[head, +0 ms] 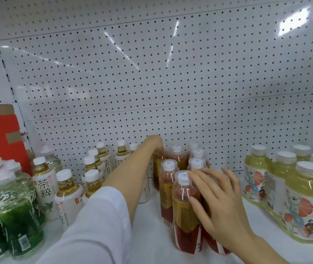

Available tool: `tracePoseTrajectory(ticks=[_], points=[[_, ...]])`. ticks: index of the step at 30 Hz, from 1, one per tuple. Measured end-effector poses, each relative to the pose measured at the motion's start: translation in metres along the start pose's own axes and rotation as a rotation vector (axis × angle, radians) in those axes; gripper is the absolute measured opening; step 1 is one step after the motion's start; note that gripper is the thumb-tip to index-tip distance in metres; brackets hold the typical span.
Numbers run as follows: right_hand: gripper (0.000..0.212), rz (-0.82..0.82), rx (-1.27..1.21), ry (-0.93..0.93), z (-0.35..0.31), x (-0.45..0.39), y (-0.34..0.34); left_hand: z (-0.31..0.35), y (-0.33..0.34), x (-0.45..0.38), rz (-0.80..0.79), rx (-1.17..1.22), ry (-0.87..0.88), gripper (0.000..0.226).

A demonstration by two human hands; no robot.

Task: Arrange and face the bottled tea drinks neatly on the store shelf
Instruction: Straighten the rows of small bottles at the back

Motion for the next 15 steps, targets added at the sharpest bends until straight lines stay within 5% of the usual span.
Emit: tracePoseTrajectory(ticks=[8,15], points=[[0.048,-0.004,0.011,0.006,-0.001,0.000,0.001,-0.007,0.002,0.007,0.034,-0.008,0.052,0.019],[0.050,-0.019,0.032,-0.029,0.001,-0.002,-0.001,-0.004,0.008,0.028,0.039,-0.194,0.175,0.042]])
Point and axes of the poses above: each hand's wrist, its own x-axis away from the middle knuckle, its own y-axis out of the palm, z = x × y, the point moved 1 cm from there along -x, towards the middle knuckle, and after that the axes turned 8 degrees about z, right-handed, at the moved point
